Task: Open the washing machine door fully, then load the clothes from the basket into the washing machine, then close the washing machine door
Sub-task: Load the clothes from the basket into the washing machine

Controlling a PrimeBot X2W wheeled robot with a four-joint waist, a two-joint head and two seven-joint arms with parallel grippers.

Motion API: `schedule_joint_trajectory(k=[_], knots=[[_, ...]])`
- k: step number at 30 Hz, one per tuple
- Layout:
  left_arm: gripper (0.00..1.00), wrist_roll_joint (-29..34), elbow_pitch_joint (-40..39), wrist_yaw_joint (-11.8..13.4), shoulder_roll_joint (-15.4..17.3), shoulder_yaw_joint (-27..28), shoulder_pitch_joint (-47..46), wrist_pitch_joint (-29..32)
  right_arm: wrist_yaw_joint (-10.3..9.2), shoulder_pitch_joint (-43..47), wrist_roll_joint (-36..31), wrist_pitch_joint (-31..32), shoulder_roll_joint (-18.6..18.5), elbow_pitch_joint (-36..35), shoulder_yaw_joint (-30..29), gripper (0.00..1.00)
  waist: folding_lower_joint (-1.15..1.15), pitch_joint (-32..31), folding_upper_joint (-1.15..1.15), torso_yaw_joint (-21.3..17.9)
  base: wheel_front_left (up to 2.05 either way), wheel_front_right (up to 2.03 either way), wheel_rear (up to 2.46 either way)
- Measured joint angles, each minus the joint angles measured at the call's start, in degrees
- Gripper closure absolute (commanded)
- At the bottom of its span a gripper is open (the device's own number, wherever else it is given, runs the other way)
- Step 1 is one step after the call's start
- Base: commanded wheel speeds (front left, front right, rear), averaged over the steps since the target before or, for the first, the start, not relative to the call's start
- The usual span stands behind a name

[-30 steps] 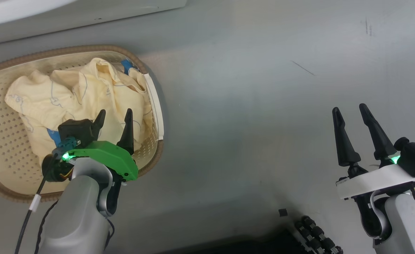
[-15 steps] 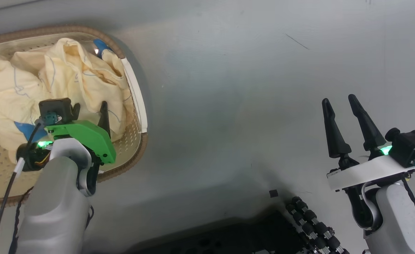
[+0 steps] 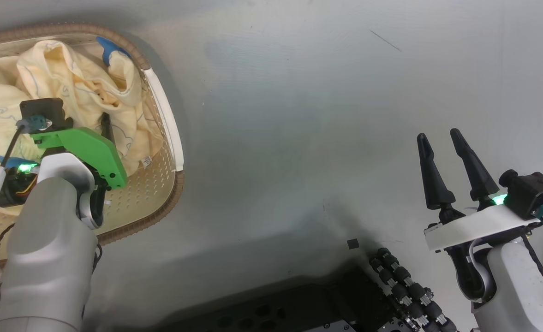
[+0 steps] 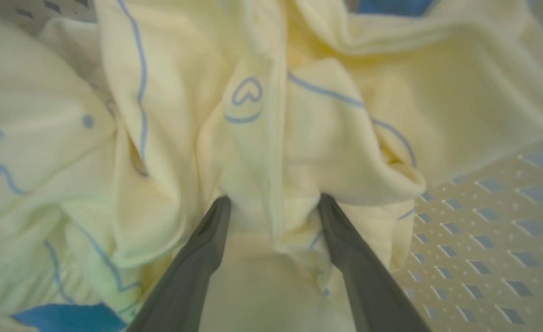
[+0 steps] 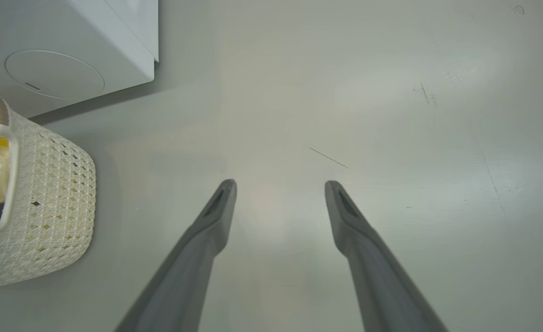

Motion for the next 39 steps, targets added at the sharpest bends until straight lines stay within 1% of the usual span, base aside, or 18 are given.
schedule_joint_trajectory(k=[3, 4, 5, 6, 8, 13, 16, 18, 23, 30, 34, 37, 39], knots=[[0.00, -0.1, 1.0, 0.0, -0.1, 0.9, -0.6, 0.5, 0.14, -0.2, 0.0, 0.0, 0.0, 0.3, 0.0, 0.00, 0.00, 0.0, 0.00, 0.0, 0.00, 0.00, 0.00], [0.22, -0.5, 1.4, 0.0, -0.2, 1.3, -0.7, 0.5, 0.15, -0.4, 0.0, 0.0, 0.1, 0.3, -0.1, 0.00, 0.00, 0.0, 0.00, -0.1, 0.00, 0.00, 0.00], [0.76, -0.7, 1.8, 0.0, -0.2, 1.5, -0.9, 0.5, 0.15, -0.6, 0.0, 0.0, 0.1, 0.4, -0.2, 0.00, 0.00, 0.0, 0.00, -0.1, 0.00, 0.00, 0.00], [1.00, -0.7, 2.1, 0.0, -0.2, 1.6, -1.1, 0.5, 0.16, -1.0, 0.0, 0.0, 0.2, 0.4, -0.3, 0.00, 0.00, 0.0, 0.00, -0.1, 0.00, 0.00, 0.00], [1.00, -1.0, 2.5, 0.0, -0.4, 2.1, -1.1, 0.2, 0.35, -1.4, 0.0, 0.0, 0.3, 0.4, -0.5, 0.00, 0.00, 0.0, 0.00, -0.1, 0.00, 0.00, 0.00], [1.00, -2.2, 3.4, 0.1, -1.1, 2.2, -0.7, -4.1, 0.41, -2.4, 0.0, 0.0, 0.7, 0.6, -1.7, 0.00, 0.00, -1.1, 0.00, 0.1, 0.00, 0.00, 0.00], [1.00, -2.4, 3.5, -0.8, -1.6, 1.9, 0.5, -7.4, 0.44, -3.0, 0.0, 0.0, 0.8, 0.7, -2.3, 0.00, 0.00, -2.3, 0.00, 0.3, 0.00, 0.00, 0.00], [1.00, -2.7, 3.8, -1.5, -1.9, 1.6, 1.4, -9.3, 0.83, -3.3, 0.0, 0.0, 0.8, 0.7, -2.8, 0.00, 0.00, -3.1, 0.00, 0.4, 0.00, 0.00, 0.00], [1.00, -2.9, 4.1, -3.5, -2.4, 0.9, 3.6, -14.1, 0.86, -3.4, -0.1, 0.0, 0.8, 1.1, -3.7, 0.00, 0.00, -5.6, 0.00, 1.1, 0.00, 0.00, 0.00], [1.00, -3.4, 4.3, -5.2, -3.4, -0.4, 5.2, -20.6, 0.90, -3.3, -0.7, 0.0, 0.3, 1.7, -5.3, 0.00, 0.00, -9.9, 0.00, 2.5, 0.00, 0.00, 0.00], [1.00, -2.7, 4.5, -5.7, -3.6, -1.8, 6.2, -21.3, 0.91, -3.2, -1.1, 0.0, 0.1, 2.2, -6.0, 0.00, 0.00, -12.8, 0.00, 3.5, 0.00, 0.00, 0.00], [1.00, -2.7, 4.7, -5.8, -3.8, -2.0, 7.4, -21.5, 0.92, -3.0, -1.4, 0.0, 0.1, 2.6, -6.0, 0.00, 0.00, -15.0, 0.00, 4.2, 0.00, 0.00, 0.00], [1.00, -2.7, 4.5, -6.3, -3.8, -1.9, 8.1, -21.8, 1.00, -2.8, -1.6, 0.0, 0.1, 2.8, -6.0, 0.00, 0.00, -16.5, 0.00, 4.7, 0.00, 0.00, 0.00]])
